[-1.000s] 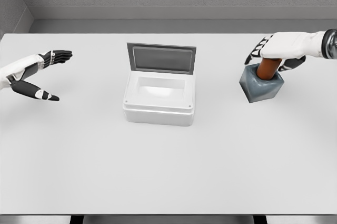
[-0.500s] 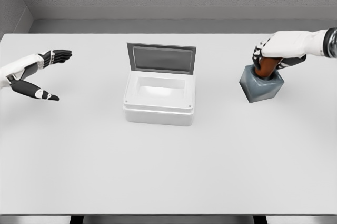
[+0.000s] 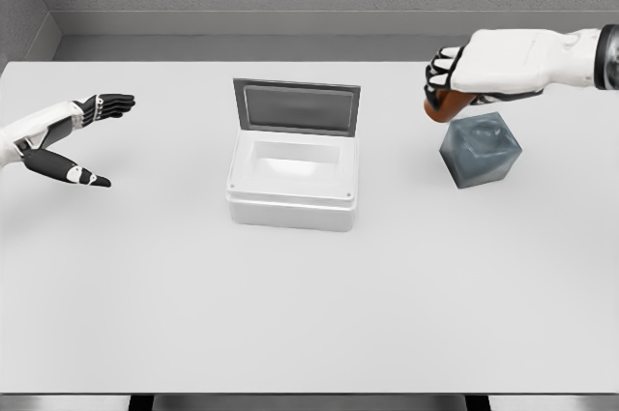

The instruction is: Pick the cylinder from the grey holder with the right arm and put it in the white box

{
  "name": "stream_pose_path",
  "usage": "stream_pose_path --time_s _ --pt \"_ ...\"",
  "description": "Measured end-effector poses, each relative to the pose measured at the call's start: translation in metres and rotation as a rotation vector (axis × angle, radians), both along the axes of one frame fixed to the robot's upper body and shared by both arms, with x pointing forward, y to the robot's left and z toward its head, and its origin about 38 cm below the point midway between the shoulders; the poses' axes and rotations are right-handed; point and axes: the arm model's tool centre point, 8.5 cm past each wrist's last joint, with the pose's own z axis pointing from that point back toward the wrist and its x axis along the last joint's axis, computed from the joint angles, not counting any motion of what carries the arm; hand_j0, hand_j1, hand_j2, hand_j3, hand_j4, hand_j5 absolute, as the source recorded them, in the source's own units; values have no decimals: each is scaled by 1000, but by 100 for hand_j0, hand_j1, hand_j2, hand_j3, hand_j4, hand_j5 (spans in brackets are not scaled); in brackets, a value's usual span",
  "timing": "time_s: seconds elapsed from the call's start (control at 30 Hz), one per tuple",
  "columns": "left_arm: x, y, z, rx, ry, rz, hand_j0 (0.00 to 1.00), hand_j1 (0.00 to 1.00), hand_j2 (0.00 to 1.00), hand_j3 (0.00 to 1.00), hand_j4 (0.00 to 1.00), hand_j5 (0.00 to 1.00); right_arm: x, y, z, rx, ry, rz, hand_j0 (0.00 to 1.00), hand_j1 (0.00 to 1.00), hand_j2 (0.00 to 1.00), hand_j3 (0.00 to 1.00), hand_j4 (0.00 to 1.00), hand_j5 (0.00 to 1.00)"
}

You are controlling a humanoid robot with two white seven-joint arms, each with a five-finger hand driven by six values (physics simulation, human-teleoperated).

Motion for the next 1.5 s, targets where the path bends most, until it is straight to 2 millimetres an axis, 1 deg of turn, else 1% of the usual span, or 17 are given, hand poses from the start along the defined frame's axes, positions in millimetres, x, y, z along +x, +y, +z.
stream_pose_path --time_s 0.17,0.27,0.37,0.5,0.63,0.77,0.93,1.23,1.5 --pt "0 0 0 0 0 0 100 100 100 100 100 100 -12 55 -16 5 30 150 16 16 16 16 16 16" --pt "0 0 0 0 0 1 100 100 100 100 100 100 -20 74 -20 6 33 208 16 16 16 16 16 16" --pt "0 0 1 0 -2 1 100 100 100 100 100 100 -28 85 -19 9 28 250 17 17 17 17 17 17" --pt "0 0 0 0 -1 1 100 100 100 100 100 100 -29 94 -19 20 31 271 17 17 17 17 17 17" --pt "0 0 0 0 -1 2 100 100 100 100 100 100 -19 103 -21 36 42 265 17 17 17 17 17 17" --pt "0 0 0 0 -1 2 100 100 100 100 100 100 -6 104 -27 45 63 234 18 18 18 18 18 18" --pt "0 1 0 0 -1 2 100 100 100 100 100 100 0 106 -32 49 76 219 19 19 19 19 19 19" --pt "0 1 0 1 -1 2 100 100 100 100 100 100 5 103 -43 32 102 200 20 20 20 20 20 20" --pt "0 1 0 1 -1 2 100 100 100 100 100 100 4 112 -47 34 111 216 20 20 20 20 20 20"
